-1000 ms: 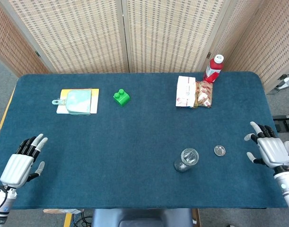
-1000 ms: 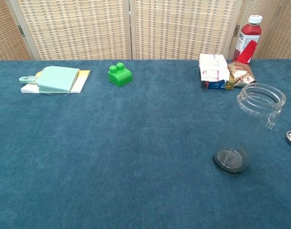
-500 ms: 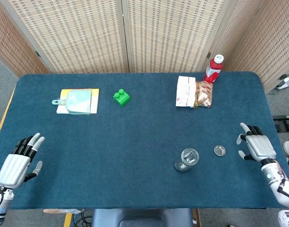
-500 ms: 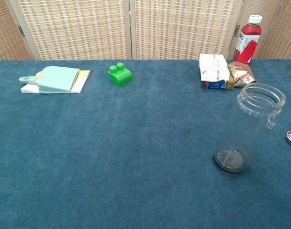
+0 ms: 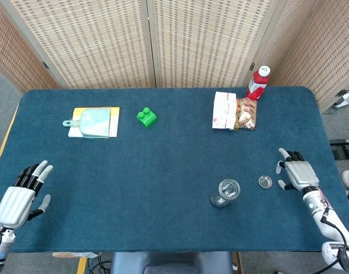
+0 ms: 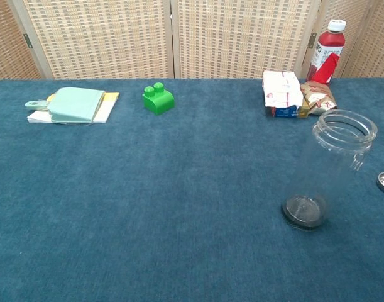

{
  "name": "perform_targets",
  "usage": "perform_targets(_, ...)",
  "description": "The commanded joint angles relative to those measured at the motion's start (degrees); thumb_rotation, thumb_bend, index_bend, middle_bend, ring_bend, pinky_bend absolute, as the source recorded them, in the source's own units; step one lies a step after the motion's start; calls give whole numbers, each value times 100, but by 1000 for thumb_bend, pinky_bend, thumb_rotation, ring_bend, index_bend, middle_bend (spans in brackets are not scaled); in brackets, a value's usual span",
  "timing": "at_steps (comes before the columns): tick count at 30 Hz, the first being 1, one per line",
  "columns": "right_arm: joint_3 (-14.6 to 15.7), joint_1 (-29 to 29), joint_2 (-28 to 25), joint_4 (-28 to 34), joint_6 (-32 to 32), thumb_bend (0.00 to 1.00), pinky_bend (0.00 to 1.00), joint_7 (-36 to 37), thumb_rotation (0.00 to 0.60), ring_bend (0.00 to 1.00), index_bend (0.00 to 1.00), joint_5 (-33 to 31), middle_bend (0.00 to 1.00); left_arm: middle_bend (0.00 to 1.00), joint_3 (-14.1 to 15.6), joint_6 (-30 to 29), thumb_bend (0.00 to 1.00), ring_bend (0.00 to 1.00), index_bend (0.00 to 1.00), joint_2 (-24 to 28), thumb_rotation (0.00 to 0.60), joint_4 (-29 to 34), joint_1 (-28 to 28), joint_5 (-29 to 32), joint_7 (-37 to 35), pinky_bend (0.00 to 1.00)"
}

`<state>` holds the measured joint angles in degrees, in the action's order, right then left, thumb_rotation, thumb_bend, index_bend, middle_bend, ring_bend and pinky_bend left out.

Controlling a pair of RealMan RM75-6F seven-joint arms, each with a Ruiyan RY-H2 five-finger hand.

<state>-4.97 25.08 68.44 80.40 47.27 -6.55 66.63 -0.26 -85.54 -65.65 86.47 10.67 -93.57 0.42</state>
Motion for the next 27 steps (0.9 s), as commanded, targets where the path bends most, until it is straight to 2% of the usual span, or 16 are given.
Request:
perform_targets(1,14,53,78,-65,-57,360,0,-23,600,0,476,-33,0,0,-2,-15,424,0,0,8,600,0,-4,-9,-24,73)
perform_targets(27,127,372,585,-494,-360,360,0,-143,600,0,494,-149,0,0,8,-145,424,0,0,88,600,23,-53,-107,-182,73)
